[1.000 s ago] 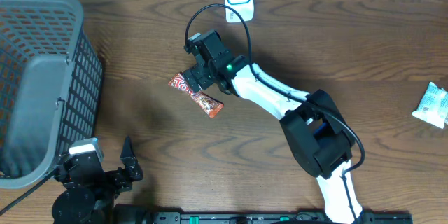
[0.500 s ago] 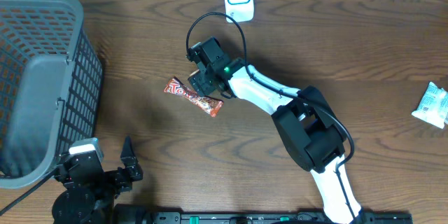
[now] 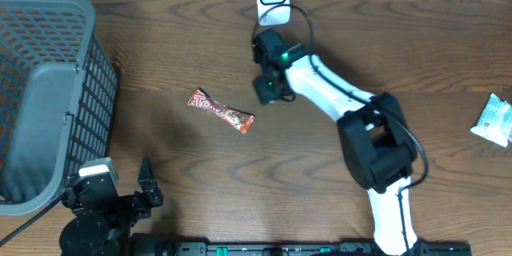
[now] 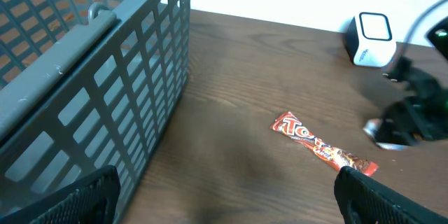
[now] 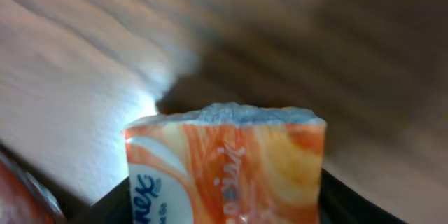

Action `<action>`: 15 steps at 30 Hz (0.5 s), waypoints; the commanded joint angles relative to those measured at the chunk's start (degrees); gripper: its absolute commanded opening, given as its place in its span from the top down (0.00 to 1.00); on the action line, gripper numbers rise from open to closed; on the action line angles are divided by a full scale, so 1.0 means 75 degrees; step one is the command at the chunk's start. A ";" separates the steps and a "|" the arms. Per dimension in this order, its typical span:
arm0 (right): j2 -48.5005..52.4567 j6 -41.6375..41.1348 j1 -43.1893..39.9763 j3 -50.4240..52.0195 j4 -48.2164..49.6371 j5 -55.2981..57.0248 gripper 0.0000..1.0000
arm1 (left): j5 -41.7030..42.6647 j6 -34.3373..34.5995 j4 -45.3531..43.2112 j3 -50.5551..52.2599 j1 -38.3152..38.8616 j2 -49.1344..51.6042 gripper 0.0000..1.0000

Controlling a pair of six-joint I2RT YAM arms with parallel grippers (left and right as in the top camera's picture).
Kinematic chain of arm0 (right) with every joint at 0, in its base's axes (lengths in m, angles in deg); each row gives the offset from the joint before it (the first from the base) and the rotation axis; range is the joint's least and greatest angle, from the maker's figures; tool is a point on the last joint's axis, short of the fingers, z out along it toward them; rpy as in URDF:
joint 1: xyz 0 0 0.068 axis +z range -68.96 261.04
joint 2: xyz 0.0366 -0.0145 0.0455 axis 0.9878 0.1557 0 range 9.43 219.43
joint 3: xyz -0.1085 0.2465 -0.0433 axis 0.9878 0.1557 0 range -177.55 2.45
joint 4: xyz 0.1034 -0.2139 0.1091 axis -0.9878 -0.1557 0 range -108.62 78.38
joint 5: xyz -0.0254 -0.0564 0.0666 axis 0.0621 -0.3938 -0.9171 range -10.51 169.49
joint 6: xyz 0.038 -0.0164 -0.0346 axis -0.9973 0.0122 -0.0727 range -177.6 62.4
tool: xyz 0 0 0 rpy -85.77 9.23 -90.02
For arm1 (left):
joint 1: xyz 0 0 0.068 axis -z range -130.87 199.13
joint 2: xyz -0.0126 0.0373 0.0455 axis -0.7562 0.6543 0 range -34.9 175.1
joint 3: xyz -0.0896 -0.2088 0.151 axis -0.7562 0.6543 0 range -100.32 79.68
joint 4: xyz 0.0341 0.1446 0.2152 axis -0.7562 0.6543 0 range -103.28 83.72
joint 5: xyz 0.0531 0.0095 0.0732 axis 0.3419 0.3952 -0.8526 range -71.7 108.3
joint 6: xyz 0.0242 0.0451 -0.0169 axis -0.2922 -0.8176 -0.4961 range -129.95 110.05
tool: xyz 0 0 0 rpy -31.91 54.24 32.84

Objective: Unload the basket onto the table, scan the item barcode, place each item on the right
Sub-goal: 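Grasp the orange tissue pack with the right gripper and lift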

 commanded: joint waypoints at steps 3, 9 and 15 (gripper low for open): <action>-0.0516 -0.1212 -0.0262 -0.0157 -0.1119 0.0020 0.44 | 0.0073 0.0009 -0.0012 0.0003 -0.0026 -0.0035 0.02; -0.0516 -0.1582 -0.0300 -0.0125 -0.1492 0.0035 0.01 | 0.0073 0.0009 -0.0012 0.0003 -0.0026 -0.0035 0.02; -0.0516 -0.1343 -0.0306 -0.0128 -0.1880 -0.0248 0.01 | 0.0073 0.0009 -0.0012 0.0006 -0.0026 -0.0035 0.02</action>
